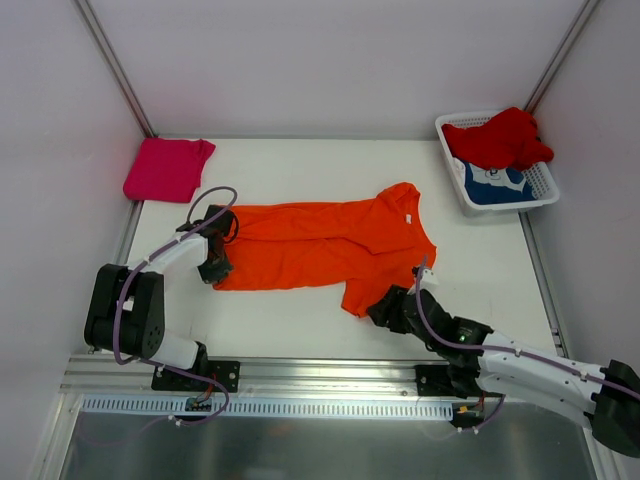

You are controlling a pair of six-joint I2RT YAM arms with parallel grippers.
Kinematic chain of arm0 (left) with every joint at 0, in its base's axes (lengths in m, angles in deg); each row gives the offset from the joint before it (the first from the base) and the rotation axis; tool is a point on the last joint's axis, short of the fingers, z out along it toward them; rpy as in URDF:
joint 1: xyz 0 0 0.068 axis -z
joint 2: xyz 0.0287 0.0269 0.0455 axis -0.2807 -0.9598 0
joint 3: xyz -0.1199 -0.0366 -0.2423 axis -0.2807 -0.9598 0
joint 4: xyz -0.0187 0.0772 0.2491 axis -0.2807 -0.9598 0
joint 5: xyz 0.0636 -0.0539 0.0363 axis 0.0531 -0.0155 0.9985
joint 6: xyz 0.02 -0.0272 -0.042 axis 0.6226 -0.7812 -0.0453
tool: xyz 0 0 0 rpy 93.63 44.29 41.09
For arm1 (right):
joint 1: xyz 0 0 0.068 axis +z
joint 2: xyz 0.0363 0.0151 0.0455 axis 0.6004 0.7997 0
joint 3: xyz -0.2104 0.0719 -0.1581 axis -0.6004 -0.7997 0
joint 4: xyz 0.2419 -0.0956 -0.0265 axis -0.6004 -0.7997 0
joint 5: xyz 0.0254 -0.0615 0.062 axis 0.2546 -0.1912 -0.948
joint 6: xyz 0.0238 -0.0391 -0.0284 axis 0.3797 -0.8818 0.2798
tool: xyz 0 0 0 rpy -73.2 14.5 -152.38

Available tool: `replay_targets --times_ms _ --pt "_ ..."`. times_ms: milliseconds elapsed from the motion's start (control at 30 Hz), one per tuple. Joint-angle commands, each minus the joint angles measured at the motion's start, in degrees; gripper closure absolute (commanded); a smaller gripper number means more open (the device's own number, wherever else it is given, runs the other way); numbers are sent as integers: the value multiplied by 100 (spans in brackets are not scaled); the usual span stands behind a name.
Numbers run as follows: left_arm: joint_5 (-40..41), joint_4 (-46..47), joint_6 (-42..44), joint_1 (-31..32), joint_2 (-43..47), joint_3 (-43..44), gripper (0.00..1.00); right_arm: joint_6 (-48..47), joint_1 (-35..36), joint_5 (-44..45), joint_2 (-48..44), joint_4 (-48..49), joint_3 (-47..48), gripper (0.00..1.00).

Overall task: Fold and stack the t-shirts
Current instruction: Fold the tshirt

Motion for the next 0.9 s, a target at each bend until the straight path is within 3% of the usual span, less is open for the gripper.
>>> replay_targets --times_ms 0,167,667,867 --pt "54 -152 -127 55 21 139 100 377 255 609 -591 -751 -105 43" --pt "72 -152 -144 99 -6 148 100 386 317 602 -558 -770 -184 43" --pt "98 -187 -153 143 30 130 100 -105 484 364 1339 417 448 43" --pt "124 -205 -144 152 38 139 100 -238 510 356 1700 566 712 53"
